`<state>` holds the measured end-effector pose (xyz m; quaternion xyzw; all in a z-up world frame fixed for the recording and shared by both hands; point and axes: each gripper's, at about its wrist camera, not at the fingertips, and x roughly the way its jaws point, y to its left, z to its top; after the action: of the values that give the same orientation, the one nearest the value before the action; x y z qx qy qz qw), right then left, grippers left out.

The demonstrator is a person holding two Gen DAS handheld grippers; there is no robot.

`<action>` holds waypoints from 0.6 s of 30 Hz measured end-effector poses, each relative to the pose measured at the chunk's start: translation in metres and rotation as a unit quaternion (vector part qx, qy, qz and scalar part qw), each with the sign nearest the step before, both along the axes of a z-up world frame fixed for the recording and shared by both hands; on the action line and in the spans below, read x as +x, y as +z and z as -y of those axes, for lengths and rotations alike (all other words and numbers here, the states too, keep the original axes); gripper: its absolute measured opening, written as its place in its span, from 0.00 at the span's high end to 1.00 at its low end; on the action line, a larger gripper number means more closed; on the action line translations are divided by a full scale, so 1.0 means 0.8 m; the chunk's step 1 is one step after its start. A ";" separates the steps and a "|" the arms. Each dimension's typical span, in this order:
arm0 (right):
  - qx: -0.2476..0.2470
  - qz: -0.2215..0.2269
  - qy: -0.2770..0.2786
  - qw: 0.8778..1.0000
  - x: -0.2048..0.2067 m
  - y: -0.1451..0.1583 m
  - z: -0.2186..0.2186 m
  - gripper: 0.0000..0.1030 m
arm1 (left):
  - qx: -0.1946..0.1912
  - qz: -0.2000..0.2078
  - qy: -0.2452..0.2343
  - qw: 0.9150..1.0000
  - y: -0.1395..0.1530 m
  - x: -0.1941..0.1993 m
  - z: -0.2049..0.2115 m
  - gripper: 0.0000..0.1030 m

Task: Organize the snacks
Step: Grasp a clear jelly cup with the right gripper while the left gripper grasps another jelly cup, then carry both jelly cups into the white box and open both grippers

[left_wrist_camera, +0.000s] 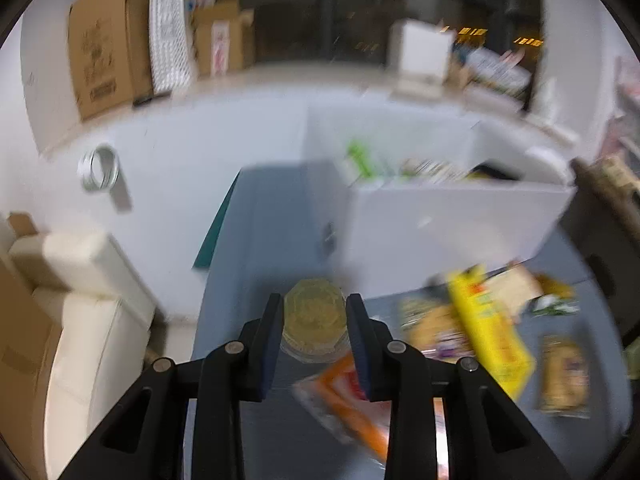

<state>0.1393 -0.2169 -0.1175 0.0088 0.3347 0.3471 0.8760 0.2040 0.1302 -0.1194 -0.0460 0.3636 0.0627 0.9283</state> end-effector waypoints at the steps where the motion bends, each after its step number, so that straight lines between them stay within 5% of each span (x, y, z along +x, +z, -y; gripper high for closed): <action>1: -0.001 0.002 0.000 1.000 0.000 0.001 -0.001 0.56 | 0.000 0.009 -0.006 1.000 0.010 -0.006 0.006 0.65; 9: 0.004 0.010 0.006 1.000 0.023 0.023 -0.013 0.56 | 0.001 0.077 -0.075 0.994 0.093 -0.042 0.067 0.65; 18: 0.020 0.016 0.006 1.000 0.143 0.080 -0.056 0.56 | 0.017 0.083 -0.077 0.993 0.137 0.046 0.080 0.65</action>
<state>0.2536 -0.1717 -0.0535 0.0191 0.3139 0.3594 0.8786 0.2411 0.0659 -0.0098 -0.0077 0.2862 -0.0069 0.9581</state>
